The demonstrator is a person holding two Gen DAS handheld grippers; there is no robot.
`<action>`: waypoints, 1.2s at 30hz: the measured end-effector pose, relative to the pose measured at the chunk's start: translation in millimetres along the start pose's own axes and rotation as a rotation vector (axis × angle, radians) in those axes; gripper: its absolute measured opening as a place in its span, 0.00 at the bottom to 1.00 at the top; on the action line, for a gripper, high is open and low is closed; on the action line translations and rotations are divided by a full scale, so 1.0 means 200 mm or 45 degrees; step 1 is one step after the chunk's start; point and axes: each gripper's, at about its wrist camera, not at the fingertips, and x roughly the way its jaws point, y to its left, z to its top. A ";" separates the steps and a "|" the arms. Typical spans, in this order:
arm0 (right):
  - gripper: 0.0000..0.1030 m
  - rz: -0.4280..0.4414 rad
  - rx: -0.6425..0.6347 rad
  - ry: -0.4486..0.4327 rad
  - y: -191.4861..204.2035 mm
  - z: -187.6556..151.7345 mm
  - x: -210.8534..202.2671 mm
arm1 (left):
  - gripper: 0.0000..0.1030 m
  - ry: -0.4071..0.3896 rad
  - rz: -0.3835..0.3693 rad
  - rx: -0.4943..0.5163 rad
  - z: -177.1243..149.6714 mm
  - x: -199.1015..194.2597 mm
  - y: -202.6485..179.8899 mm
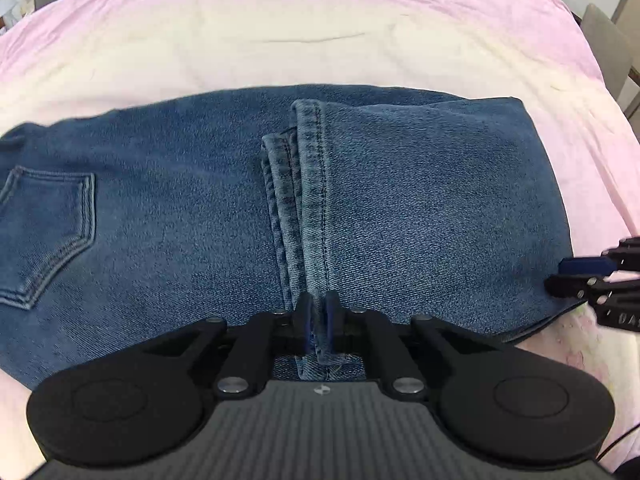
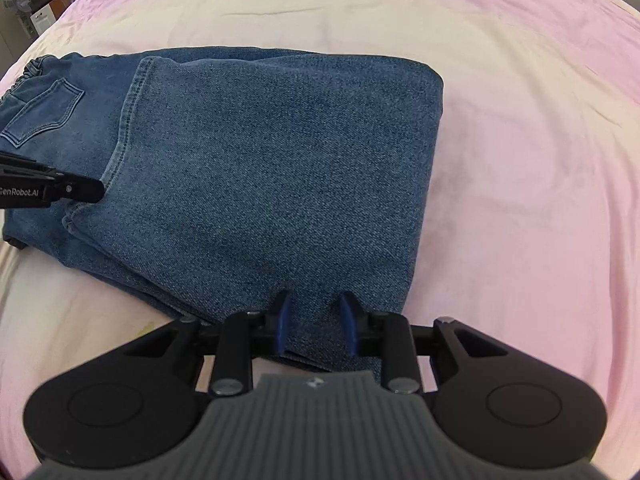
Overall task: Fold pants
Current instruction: 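Grasp the folded hem edge with the left gripper while the right gripper releases, then grasp the elastic waistband with the left gripper and lift it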
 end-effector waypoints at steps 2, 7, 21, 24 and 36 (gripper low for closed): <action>0.23 0.012 -0.013 -0.043 -0.01 0.04 -0.06 | 0.18 0.014 -0.017 0.007 0.04 -0.06 0.00; 0.23 -0.081 -0.064 -0.179 -0.09 0.18 -0.14 | 0.18 -0.123 -0.029 -0.004 0.20 -0.17 0.02; 0.12 -0.159 -0.027 -0.166 -0.15 0.42 0.34 | 0.21 -0.099 0.023 -0.141 0.39 0.25 0.12; 0.12 -0.190 -0.061 -0.172 -0.12 0.40 0.40 | 0.22 -0.097 0.044 -0.105 0.38 0.27 0.10; 0.18 -0.164 -0.176 -0.230 0.05 0.44 0.21 | 0.33 -0.116 0.117 -0.058 0.19 -0.12 0.25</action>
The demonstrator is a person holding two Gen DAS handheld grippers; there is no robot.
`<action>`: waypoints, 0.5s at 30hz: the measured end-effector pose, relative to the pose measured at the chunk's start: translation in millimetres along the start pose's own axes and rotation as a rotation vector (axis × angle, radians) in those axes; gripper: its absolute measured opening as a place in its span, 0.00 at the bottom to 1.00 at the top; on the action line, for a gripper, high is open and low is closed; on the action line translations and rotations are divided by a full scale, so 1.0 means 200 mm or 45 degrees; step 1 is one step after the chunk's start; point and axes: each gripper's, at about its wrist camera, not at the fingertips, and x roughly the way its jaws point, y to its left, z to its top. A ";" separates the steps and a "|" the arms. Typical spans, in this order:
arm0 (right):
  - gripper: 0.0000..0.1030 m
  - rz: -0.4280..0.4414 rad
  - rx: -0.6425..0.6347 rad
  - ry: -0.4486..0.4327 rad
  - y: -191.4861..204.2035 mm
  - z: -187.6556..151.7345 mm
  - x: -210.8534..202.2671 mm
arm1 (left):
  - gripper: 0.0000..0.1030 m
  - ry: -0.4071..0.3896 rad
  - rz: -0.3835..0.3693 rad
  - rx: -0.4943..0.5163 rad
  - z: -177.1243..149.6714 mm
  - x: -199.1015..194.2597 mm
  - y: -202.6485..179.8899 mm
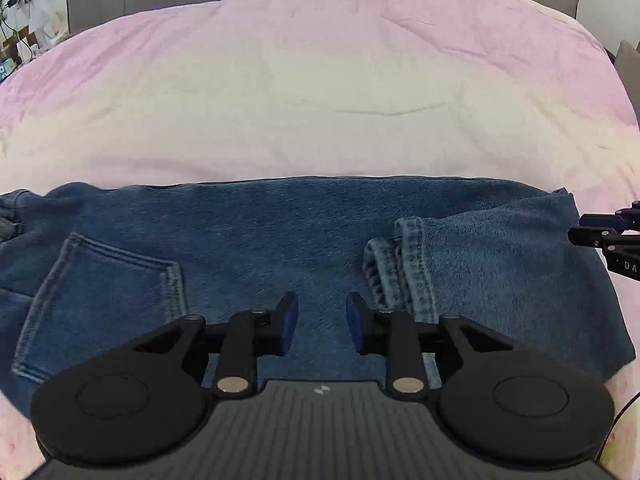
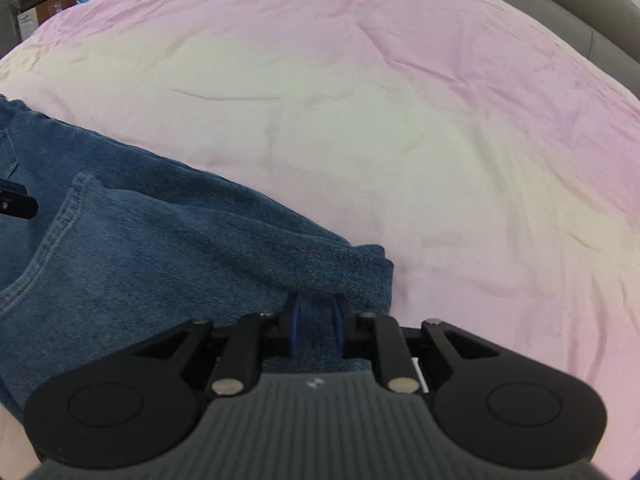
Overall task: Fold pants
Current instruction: 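Grasp the elastic waistband with the left gripper and lift it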
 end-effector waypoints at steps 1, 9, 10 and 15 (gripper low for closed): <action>0.21 0.026 -0.032 -0.009 0.04 0.01 -0.03 | 0.34 -0.005 0.012 -0.006 -0.02 -0.06 0.05; 0.41 0.256 -0.487 -0.056 0.50 0.06 -0.18 | 0.55 -0.043 0.107 -0.259 -0.14 -0.38 0.59; 0.43 0.272 -0.543 -0.060 0.56 0.08 -0.18 | 0.56 -0.036 0.108 -0.332 -0.16 -0.40 0.68; 0.57 0.377 -0.826 -0.039 0.80 0.10 -0.13 | 0.70 -0.067 0.074 -0.614 -0.29 -0.47 1.05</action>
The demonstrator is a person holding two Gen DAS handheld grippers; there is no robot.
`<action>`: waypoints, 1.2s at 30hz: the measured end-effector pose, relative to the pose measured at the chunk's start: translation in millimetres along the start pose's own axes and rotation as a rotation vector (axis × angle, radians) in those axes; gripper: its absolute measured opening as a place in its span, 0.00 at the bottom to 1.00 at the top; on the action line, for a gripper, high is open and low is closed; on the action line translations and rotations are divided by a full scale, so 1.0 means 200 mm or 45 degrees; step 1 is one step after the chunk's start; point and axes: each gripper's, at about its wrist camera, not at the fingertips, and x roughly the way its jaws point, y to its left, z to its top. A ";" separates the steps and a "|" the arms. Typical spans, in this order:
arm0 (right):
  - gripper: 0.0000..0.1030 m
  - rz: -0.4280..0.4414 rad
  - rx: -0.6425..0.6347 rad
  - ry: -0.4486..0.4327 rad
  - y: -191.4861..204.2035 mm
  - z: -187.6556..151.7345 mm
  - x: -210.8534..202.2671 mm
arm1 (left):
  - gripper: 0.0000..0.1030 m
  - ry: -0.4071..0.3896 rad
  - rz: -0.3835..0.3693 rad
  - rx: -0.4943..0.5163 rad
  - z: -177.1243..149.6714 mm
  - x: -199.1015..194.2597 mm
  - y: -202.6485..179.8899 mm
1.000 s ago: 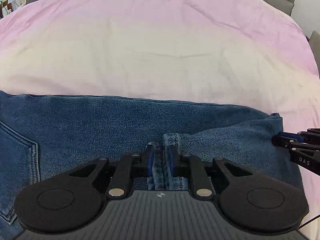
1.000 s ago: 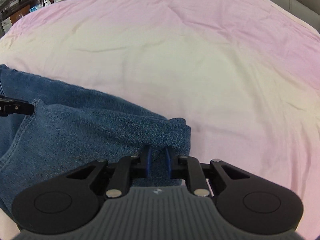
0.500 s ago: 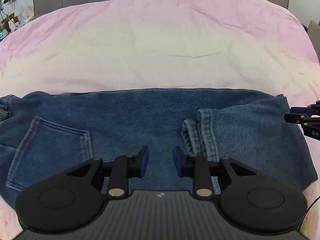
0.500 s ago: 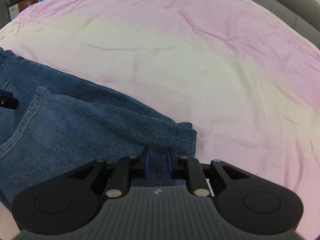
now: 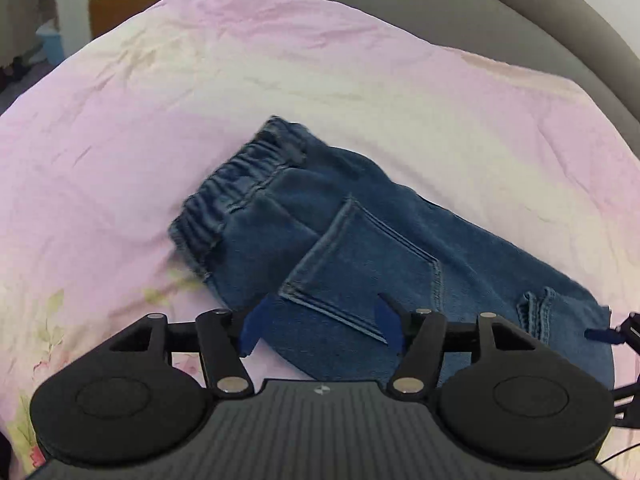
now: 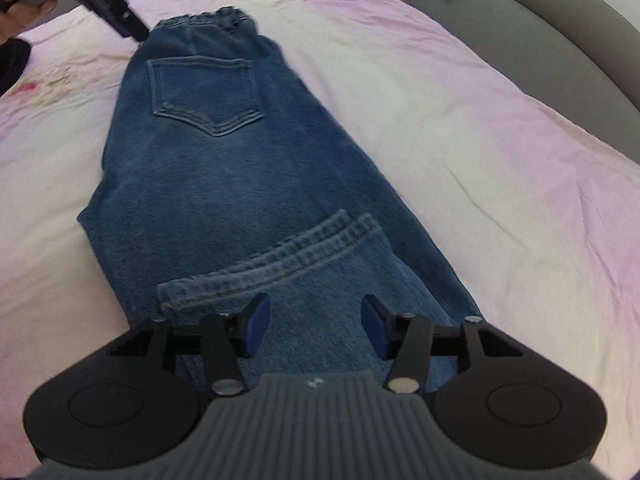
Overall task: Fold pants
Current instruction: 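Grasp the elastic waistband with the left gripper and lift it, then fold the held waistband over onto the folded hems with the left gripper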
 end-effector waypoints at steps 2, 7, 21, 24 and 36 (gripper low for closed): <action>0.58 0.034 -0.085 0.032 0.03 0.05 0.06 | 0.72 0.000 0.000 -0.085 0.01 0.00 0.13; 0.58 0.115 -0.248 0.143 0.02 0.13 0.16 | 0.75 0.007 -0.067 -0.265 0.01 0.10 0.32; 0.77 0.297 -0.342 0.340 -0.06 0.21 0.42 | 0.83 -0.063 -0.187 -0.556 0.07 0.39 0.53; 0.77 0.312 -0.323 0.346 -0.08 0.21 0.44 | 0.80 -0.079 -0.196 -0.595 0.05 0.42 0.54; 0.78 0.309 -0.253 0.334 -0.13 0.19 0.46 | 0.50 -0.188 -0.093 -0.274 0.15 0.12 0.27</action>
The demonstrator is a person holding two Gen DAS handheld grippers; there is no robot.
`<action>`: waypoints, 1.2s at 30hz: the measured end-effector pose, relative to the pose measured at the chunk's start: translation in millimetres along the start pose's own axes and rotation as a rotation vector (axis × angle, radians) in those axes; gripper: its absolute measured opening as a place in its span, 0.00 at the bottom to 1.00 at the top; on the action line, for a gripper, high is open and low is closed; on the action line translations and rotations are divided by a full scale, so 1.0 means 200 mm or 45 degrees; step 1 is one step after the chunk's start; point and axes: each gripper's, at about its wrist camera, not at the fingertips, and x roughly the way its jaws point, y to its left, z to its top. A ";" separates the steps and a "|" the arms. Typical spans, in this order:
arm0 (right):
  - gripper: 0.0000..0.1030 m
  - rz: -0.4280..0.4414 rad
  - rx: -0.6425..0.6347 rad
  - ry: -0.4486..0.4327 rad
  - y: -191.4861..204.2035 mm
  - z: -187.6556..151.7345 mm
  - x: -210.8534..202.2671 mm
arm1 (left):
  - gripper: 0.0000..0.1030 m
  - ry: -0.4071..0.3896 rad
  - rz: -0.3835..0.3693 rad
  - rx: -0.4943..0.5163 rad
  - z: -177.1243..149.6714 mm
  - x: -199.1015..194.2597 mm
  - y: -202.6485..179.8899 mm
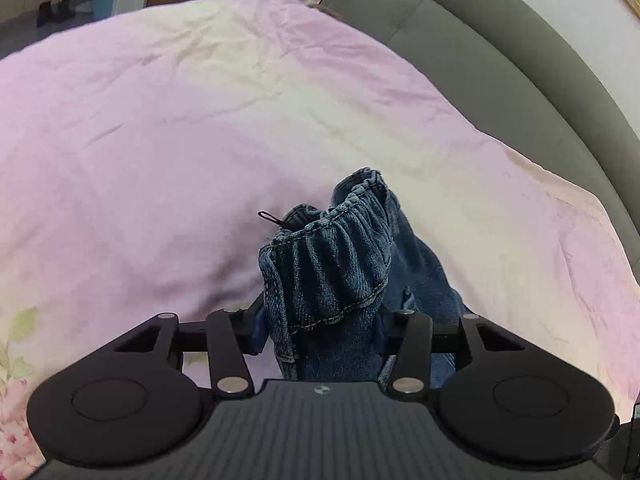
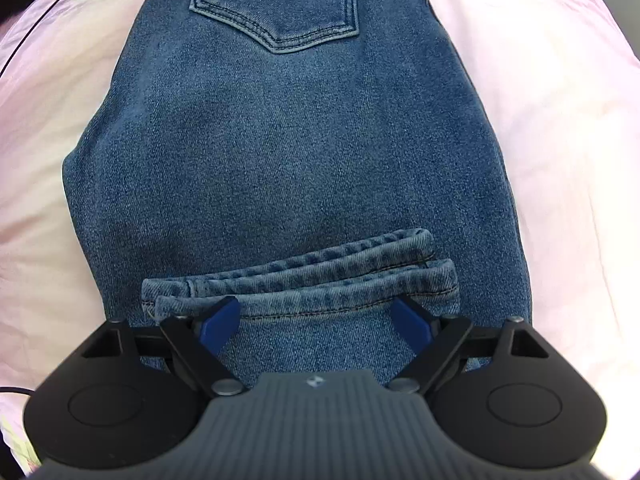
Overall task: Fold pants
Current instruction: 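Fold the held waistband over onto the folded hems with the left gripper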
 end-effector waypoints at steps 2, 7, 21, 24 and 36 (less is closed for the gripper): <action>0.78 -0.034 0.017 -0.026 0.02 -0.02 -0.04 | 0.48 -0.025 0.017 0.063 0.02 -0.06 -0.11; 0.81 -0.126 0.184 -0.010 0.05 -0.05 -0.10 | 0.42 -0.104 -0.008 0.207 0.01 -0.21 -0.40; 0.90 -0.366 0.527 -0.099 0.16 -0.55 -0.54 | 0.39 -0.253 0.042 0.984 -0.50 -0.33 -1.48; 0.90 -0.368 0.657 -0.093 0.17 -0.74 -0.57 | 0.39 -0.235 0.043 1.146 -0.68 -0.25 -1.62; 0.90 -0.177 1.043 -0.223 0.22 -1.17 -0.57 | 0.37 0.059 -0.002 1.471 -1.40 0.14 -1.73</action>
